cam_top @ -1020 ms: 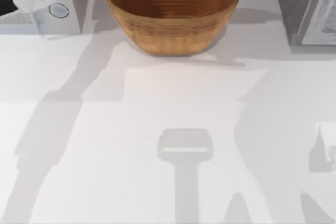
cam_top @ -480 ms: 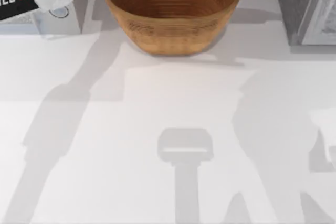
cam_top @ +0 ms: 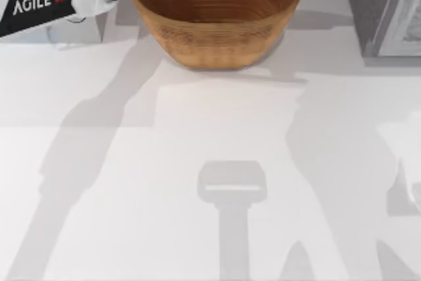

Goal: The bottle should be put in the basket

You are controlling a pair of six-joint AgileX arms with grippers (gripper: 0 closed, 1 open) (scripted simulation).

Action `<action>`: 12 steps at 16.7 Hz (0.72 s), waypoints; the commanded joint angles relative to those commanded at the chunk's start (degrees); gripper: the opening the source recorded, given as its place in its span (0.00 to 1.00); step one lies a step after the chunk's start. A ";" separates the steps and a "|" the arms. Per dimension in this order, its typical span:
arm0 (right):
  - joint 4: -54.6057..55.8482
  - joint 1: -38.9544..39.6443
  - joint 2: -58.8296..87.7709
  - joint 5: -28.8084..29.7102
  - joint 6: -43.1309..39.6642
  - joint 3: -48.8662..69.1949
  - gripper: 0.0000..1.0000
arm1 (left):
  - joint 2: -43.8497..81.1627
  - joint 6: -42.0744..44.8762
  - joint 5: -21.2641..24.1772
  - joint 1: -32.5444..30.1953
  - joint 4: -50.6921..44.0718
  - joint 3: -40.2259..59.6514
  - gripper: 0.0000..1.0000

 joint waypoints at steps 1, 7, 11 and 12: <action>0.00 0.00 0.00 0.00 0.00 0.00 1.00 | 0.00 0.00 0.00 0.00 0.00 0.00 0.08; 0.00 0.00 0.00 0.00 0.00 0.00 1.00 | 0.00 0.00 0.00 0.00 0.00 0.00 0.53; 0.00 0.00 0.00 0.00 0.00 0.00 1.00 | 0.00 0.00 0.00 0.00 0.00 0.00 0.83; 0.00 0.00 0.00 0.00 0.00 0.00 1.00 | 0.00 0.00 0.00 0.00 0.00 0.00 0.90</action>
